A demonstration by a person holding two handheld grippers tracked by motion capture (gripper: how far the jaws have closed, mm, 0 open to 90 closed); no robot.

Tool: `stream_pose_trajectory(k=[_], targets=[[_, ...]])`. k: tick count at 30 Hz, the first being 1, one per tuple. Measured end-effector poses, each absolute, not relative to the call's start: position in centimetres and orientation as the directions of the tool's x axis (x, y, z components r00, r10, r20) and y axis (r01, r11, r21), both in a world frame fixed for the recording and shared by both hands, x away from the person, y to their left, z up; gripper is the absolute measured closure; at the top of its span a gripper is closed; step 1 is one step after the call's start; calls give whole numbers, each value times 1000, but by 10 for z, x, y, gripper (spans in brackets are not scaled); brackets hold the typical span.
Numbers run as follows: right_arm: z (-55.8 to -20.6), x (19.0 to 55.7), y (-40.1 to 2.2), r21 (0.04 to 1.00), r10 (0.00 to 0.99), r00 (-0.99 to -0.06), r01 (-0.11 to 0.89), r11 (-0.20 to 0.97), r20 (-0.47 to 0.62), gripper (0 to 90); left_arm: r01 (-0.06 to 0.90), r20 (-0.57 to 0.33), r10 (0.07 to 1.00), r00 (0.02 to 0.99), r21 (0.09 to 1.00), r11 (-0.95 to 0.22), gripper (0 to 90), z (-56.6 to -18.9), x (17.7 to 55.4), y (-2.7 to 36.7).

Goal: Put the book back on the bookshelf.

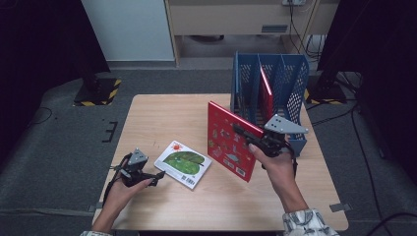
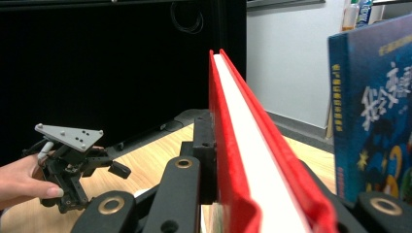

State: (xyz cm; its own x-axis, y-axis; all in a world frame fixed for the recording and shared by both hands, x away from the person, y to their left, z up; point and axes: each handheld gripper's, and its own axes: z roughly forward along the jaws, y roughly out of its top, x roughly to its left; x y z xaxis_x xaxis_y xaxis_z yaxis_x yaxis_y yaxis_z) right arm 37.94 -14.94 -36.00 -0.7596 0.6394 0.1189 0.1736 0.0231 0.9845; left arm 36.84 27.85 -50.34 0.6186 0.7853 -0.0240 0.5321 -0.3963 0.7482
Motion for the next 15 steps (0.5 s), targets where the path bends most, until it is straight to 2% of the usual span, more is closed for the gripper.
stream_pose_trajectory(k=[15], targets=[[-349, 364, -176, 983, 666, -736, 183, 23, 122, 798, 532, -21, 788, 616, 748, -396, 54, -503, 368, 279]])
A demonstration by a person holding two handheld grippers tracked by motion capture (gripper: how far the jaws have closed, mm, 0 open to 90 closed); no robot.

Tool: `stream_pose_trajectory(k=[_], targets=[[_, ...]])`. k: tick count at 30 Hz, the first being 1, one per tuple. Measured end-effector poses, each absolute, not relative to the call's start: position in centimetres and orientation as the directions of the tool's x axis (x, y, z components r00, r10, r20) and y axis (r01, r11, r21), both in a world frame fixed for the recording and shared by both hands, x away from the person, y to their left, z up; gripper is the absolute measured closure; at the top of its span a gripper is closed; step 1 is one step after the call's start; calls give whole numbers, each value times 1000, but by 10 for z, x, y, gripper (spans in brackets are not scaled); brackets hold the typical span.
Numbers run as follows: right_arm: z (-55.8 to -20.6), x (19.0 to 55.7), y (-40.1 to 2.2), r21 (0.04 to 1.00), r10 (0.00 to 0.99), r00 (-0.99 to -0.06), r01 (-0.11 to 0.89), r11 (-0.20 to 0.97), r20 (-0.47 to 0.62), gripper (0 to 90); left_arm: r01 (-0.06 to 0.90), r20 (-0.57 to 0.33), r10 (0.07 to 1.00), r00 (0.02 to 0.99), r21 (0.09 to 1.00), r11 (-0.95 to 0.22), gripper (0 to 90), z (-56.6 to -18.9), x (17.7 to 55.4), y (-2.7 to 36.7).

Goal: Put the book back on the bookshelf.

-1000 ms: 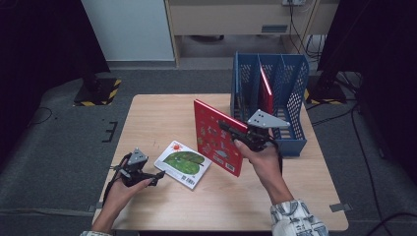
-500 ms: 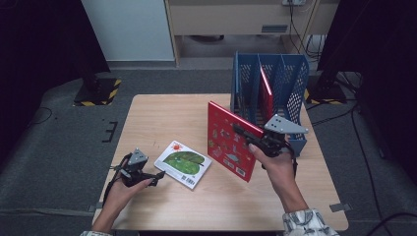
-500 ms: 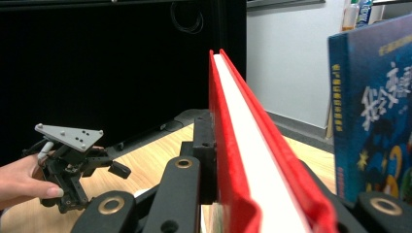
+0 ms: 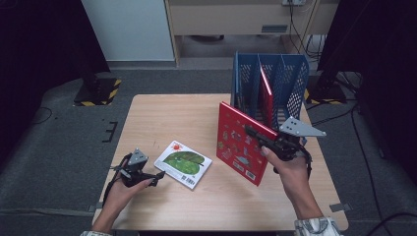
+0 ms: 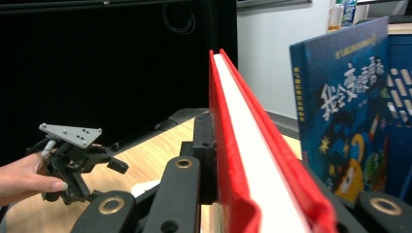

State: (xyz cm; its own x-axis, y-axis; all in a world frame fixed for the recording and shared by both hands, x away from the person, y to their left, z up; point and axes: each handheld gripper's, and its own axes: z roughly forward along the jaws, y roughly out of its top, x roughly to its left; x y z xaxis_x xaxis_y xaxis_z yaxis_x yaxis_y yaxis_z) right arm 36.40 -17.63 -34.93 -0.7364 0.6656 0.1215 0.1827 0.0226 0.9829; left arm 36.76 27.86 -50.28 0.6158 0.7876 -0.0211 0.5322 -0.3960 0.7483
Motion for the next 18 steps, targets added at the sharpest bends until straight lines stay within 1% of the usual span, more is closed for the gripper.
stream_pose_trajectory(k=[18], targets=[[-329, 352, -209, 981, 702, -699, 195, 6, 135, 797, 532, -18, 791, 612, 750, -394, 55, -502, 367, 280]])
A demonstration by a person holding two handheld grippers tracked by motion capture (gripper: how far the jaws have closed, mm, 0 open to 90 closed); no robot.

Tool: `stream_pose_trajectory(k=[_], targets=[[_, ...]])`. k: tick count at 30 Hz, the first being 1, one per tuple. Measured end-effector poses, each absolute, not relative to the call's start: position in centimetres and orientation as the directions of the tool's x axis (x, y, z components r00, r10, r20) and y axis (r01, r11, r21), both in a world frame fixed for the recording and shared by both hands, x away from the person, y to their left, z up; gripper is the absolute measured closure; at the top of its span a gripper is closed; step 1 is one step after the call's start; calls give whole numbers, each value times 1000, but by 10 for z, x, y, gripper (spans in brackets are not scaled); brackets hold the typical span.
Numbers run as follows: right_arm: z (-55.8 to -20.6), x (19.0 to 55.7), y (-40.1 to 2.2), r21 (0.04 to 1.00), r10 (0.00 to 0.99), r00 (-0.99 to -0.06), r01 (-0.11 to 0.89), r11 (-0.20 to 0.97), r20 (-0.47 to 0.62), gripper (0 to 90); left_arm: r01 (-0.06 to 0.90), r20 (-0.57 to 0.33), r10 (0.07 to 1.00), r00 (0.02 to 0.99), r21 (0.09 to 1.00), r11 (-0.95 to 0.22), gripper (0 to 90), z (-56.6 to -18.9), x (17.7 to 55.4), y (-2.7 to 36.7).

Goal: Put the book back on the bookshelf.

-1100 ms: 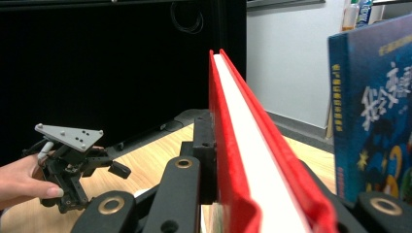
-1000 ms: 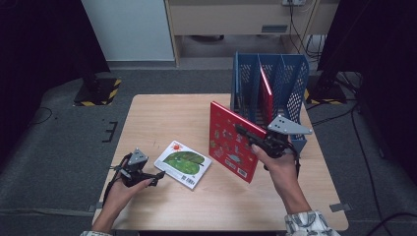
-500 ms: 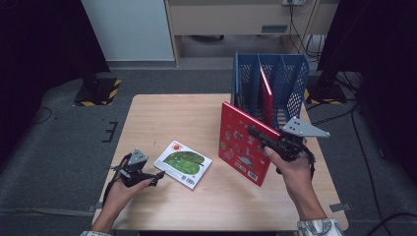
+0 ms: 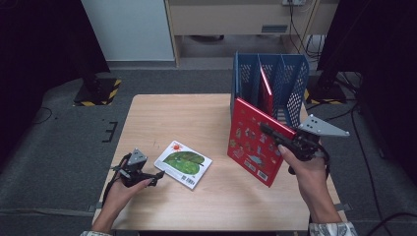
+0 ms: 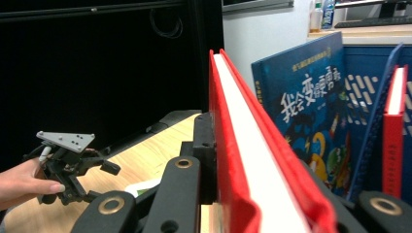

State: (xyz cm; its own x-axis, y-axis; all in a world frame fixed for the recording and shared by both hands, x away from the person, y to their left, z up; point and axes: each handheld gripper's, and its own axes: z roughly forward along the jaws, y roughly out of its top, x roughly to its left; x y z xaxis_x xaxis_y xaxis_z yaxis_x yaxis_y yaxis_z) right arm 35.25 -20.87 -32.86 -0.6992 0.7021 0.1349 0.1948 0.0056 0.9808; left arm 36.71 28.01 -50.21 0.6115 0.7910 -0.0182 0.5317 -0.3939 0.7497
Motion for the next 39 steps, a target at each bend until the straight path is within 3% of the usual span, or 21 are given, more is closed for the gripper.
stream_pose_trajectory(k=[39], targets=[[-292, 355, -266, 981, 830, -547, 193, -2, 109, 798, 534, -16, 791, 612, 746, -398, 55, -504, 367, 279]])
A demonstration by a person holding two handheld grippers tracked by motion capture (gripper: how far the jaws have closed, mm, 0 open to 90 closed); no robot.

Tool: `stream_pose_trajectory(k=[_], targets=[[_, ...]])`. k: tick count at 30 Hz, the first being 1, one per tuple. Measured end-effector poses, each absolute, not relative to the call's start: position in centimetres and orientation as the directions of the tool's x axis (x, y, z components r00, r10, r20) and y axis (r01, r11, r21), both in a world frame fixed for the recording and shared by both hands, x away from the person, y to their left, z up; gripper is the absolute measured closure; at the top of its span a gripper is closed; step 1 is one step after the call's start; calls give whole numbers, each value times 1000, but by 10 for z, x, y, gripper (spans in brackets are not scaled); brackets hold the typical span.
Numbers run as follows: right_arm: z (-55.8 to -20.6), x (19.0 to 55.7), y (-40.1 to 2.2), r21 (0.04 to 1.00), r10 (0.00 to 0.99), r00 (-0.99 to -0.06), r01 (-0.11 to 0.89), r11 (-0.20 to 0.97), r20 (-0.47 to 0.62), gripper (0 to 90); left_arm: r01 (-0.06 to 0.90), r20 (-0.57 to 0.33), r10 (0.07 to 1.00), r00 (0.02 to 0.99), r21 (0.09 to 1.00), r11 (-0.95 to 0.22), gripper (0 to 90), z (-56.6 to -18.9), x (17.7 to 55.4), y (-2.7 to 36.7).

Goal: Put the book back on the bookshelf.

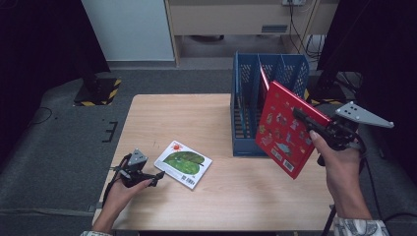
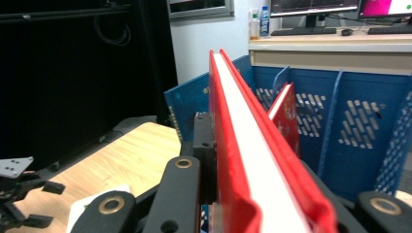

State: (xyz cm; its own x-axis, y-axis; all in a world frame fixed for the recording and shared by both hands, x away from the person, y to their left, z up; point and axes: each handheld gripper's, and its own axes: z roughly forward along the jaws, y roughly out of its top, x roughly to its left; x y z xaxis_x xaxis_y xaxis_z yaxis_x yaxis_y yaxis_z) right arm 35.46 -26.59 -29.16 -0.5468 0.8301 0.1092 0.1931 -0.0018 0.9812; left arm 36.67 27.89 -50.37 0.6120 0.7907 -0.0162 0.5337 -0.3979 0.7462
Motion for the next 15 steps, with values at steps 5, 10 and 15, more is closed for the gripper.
stream_pose_trajectory(k=[5, 10, 15], targets=[[-288, 357, -271, 982, 846, -523, 190, 3, 99, 798, 534, -16, 792, 610, 747, -396, 55, -504, 367, 280], [-287, 358, -275, 981, 860, -502, 193, 10, 89, 798, 533, -14, 791, 611, 747, -398, 55, -503, 367, 280], [-286, 358, -278, 982, 875, -478, 188, 19, 75, 798, 533, -13, 793, 608, 747, -397, 56, -503, 367, 280]])
